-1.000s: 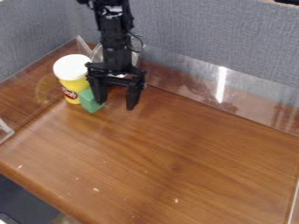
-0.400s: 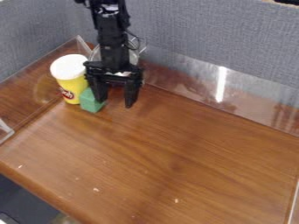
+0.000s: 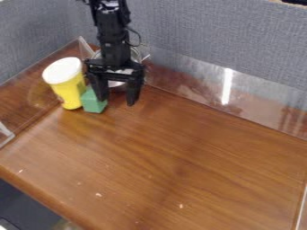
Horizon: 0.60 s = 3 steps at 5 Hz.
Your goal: Put green object to the right side of the table
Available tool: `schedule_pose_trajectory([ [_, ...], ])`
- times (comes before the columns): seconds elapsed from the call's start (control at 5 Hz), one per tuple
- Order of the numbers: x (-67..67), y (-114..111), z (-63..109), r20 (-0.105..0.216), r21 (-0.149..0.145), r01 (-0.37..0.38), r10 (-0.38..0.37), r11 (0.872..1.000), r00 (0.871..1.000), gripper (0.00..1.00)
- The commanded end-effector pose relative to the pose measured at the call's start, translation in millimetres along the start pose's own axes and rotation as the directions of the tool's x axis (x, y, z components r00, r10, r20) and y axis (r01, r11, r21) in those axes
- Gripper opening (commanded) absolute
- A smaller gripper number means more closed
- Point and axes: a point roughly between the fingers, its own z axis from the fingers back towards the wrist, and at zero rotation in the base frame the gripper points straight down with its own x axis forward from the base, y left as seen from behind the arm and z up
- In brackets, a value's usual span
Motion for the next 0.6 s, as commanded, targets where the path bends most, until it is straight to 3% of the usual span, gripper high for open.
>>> schedule_pose_trajectory([
  [0.0,7.1,27.5,18.4,0.060,0.017,-0.050,0.049,0.999,0.997,1.00],
  [0.2,10.8,33.4,18.4,0.066,0.018,-0.063,0.062,0.998,0.996,1.00],
  [0.4,4.3,41.1,22.0,0.070,0.020,-0.079,0.077,0.997,0.995,1.00],
])
